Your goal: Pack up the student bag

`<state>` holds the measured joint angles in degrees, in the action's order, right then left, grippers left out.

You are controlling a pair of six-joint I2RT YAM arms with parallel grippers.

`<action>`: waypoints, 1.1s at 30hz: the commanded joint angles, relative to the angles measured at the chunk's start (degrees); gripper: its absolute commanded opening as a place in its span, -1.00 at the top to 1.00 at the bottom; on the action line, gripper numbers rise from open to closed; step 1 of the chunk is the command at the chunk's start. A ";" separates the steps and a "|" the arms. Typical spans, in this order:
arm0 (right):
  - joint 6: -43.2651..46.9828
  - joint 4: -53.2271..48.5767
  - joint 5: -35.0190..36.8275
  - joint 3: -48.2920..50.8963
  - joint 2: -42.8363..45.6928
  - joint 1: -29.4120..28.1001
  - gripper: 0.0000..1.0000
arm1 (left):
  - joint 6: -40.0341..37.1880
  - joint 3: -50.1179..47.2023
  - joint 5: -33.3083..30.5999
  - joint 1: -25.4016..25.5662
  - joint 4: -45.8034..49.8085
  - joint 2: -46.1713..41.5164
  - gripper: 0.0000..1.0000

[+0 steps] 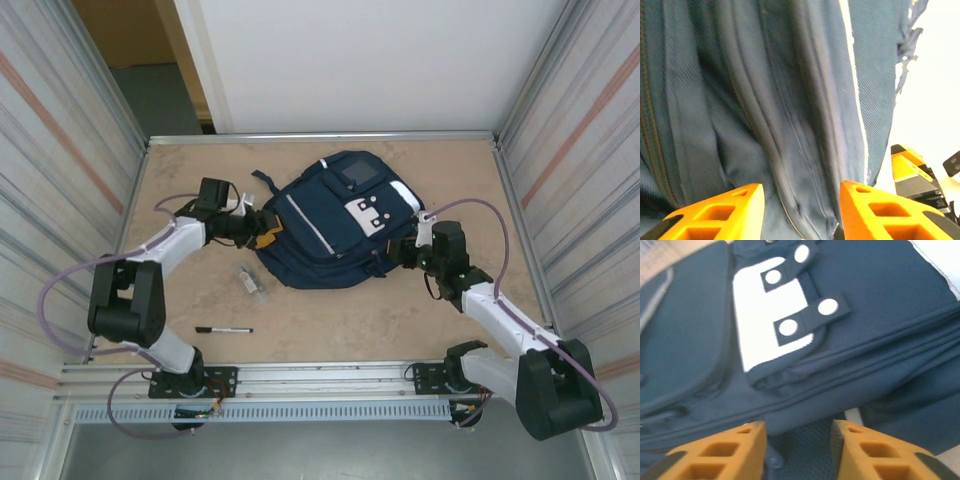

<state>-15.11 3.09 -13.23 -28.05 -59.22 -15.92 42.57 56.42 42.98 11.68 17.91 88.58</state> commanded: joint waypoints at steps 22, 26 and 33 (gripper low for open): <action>10.57 -12.50 3.86 -14.86 -2.64 -7.12 -0.40 | 4.09 11.97 -20.21 11.99 3.42 7.79 0.02; 12.05 -11.68 8.24 -15.99 -3.59 -7.16 -0.58 | 3.62 14.39 -21.22 13.43 3.99 10.72 0.06; 8.48 -9.65 17.51 -15.77 -2.80 -7.12 -0.99 | 5.19 15.66 -21.39 14.33 8.37 8.66 0.03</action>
<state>-4.93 -8.47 -2.22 -43.51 -63.24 -22.61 47.37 70.19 22.59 25.06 23.24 100.01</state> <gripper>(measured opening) 0.992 0.483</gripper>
